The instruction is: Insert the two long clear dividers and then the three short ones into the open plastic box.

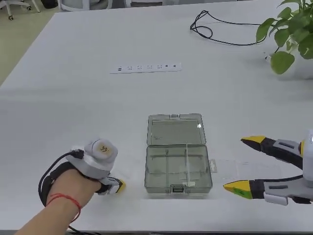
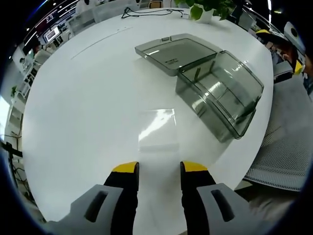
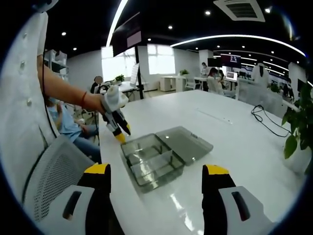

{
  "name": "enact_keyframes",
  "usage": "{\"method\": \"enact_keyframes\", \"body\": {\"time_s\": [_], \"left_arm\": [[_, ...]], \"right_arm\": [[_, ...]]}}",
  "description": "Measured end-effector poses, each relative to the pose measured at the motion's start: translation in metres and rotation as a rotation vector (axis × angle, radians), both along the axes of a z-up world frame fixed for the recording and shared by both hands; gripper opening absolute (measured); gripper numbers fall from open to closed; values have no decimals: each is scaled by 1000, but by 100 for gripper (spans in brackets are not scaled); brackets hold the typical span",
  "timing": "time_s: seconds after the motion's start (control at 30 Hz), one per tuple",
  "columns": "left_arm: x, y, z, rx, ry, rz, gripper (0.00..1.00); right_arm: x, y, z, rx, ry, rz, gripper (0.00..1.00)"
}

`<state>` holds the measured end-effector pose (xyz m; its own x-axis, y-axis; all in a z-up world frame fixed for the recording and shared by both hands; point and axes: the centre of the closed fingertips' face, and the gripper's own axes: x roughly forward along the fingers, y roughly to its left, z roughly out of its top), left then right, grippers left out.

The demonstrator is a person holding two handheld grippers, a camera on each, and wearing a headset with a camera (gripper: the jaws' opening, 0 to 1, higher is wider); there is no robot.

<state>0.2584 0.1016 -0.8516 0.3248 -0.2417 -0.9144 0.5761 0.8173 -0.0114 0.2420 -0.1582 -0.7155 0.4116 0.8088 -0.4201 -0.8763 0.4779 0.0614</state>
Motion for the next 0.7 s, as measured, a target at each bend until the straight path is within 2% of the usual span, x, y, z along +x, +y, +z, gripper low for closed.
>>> {"method": "enact_keyframes", "body": {"time_s": [0.23,0.47,0.7], "left_arm": [[-1,0,1,-22,19,19,31],[-4,0,1,-40,25,18,31],[-7,1,4,-92,23,58,30]], "right_arm": [[-1,-2,-1,-4,2,-4,77],[-2,-3,-2,-7,3,-9,77],[-3,0,-2,-7,8,-9,77]]}}
